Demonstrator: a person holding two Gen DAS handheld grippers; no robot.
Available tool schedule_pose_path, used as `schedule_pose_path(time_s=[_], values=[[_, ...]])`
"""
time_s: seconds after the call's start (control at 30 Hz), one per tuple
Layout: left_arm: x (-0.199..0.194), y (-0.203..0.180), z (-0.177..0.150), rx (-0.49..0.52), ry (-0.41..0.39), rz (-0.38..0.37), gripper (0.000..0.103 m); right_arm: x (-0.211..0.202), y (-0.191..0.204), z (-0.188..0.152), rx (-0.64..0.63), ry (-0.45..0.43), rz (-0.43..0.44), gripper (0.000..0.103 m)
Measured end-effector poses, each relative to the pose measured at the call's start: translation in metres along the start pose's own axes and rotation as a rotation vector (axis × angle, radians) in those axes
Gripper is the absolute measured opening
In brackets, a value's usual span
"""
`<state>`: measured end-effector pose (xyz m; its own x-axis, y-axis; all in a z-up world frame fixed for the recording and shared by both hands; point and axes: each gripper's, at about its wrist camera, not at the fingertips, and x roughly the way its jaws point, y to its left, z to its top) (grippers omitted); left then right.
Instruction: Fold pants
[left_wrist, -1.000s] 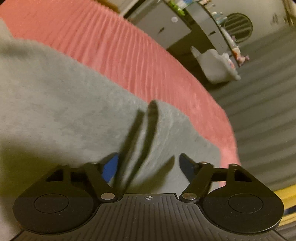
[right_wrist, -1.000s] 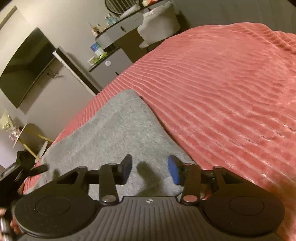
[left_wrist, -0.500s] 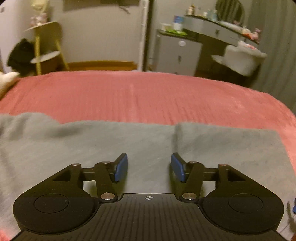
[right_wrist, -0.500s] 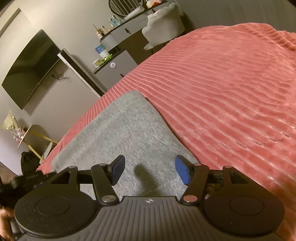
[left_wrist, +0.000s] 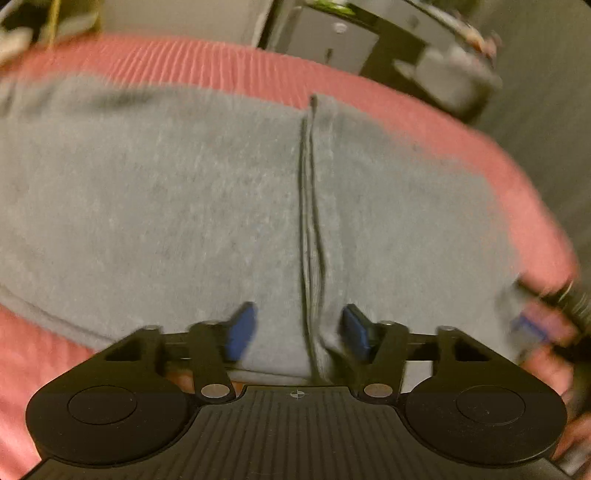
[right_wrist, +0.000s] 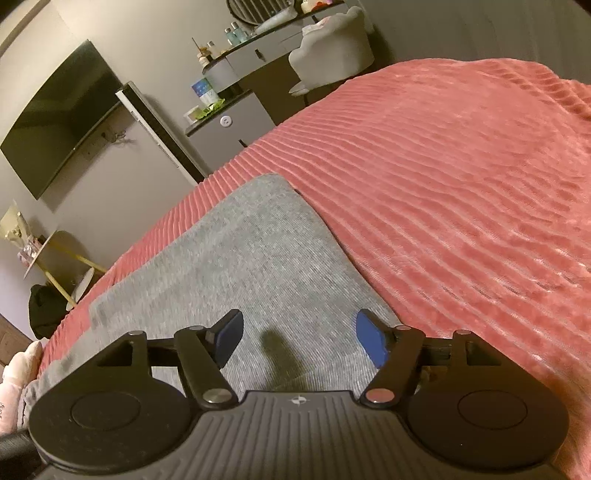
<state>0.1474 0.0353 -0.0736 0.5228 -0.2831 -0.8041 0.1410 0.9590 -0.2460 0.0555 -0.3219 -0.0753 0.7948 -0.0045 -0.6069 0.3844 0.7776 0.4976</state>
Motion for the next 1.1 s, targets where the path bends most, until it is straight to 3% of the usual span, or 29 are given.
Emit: schedule_pose_path(time_s=[0.07, 0.2, 0.27, 0.3, 0.4, 0.77, 0.87, 1.0, 1.1], values=[[-0.005, -0.005, -0.003, 0.063, -0.023, 0.046, 0.066, -0.002, 0.0, 0.0, 0.0, -0.001, -0.007, 0.069], [-0.013, 0.003, -0.008, 0.027, -0.055, 0.087, 0.07, -0.001, 0.003, 0.0, -0.019, 0.006, -0.02, 0.07], [-0.018, 0.009, -0.01, 0.005, -0.069, 0.112, 0.069, -0.001, 0.005, 0.0, -0.032, 0.011, -0.026, 0.071], [-0.023, 0.011, -0.012, 0.003, -0.074, 0.16, 0.063, -0.001, 0.006, 0.0, -0.039, 0.013, -0.031, 0.071], [-0.025, 0.016, -0.013, 0.024, -0.074, 0.251, 0.061, -0.001, 0.01, 0.001, -0.062, 0.022, -0.05, 0.072], [-0.041, 0.037, -0.016, -0.046, -0.091, 0.322, 0.073, 0.004, 0.035, -0.003, -0.233, 0.061, -0.151, 0.087], [-0.043, 0.047, -0.014, -0.097, -0.09, 0.339, 0.075, 0.008, 0.047, -0.006, -0.298, 0.07, -0.231, 0.099], [-0.056, 0.078, -0.01, -0.242, -0.11, 0.369, 0.078, 0.011, 0.068, -0.015, -0.435, 0.063, -0.293, 0.099], [-0.067, 0.109, -0.005, -0.333, -0.141, 0.404, 0.082, 0.015, 0.099, -0.035, -0.658, 0.046, -0.328, 0.099]])
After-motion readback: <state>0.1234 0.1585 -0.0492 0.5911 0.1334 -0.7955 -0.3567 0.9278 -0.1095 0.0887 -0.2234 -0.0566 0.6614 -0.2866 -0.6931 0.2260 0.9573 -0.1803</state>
